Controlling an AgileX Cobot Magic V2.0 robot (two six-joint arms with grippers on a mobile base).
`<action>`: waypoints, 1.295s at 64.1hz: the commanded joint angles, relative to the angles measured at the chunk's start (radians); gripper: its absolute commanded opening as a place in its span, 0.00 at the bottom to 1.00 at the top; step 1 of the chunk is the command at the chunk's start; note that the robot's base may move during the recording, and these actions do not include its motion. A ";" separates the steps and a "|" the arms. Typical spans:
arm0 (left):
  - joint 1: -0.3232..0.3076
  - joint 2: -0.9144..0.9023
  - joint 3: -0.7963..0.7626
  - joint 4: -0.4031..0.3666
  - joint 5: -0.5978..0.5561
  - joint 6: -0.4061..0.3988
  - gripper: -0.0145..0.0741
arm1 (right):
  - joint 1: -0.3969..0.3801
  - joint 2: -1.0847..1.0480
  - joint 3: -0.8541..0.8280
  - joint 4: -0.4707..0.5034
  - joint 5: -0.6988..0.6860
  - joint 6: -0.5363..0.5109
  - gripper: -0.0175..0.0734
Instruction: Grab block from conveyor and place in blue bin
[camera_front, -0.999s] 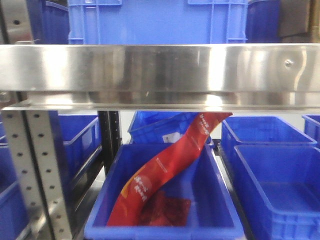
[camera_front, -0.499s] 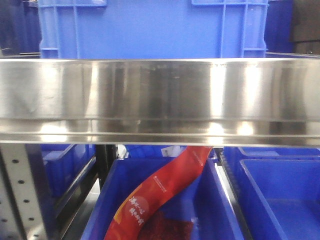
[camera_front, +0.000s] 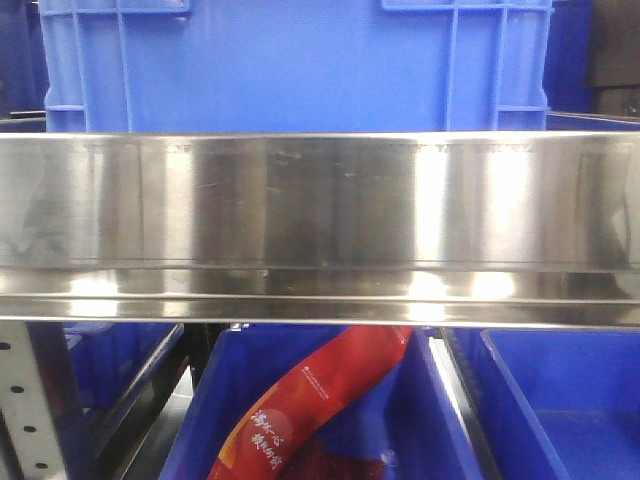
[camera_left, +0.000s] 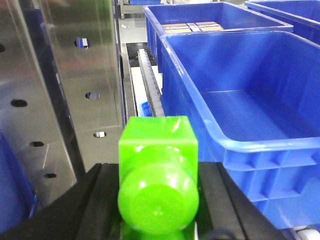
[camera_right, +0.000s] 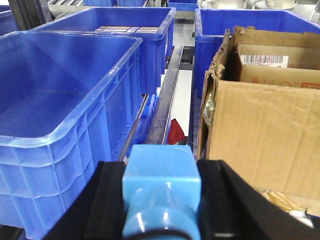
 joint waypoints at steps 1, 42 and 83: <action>-0.005 -0.005 -0.001 0.000 -0.020 -0.004 0.04 | 0.000 -0.004 -0.009 -0.013 -0.015 -0.005 0.02; -0.005 -0.005 -0.001 0.000 -0.020 -0.004 0.04 | 0.000 -0.004 -0.009 -0.013 -0.015 -0.005 0.02; -0.005 -0.002 -0.001 0.000 -0.047 -0.004 0.04 | 0.000 -0.004 -0.009 -0.003 -0.016 -0.005 0.02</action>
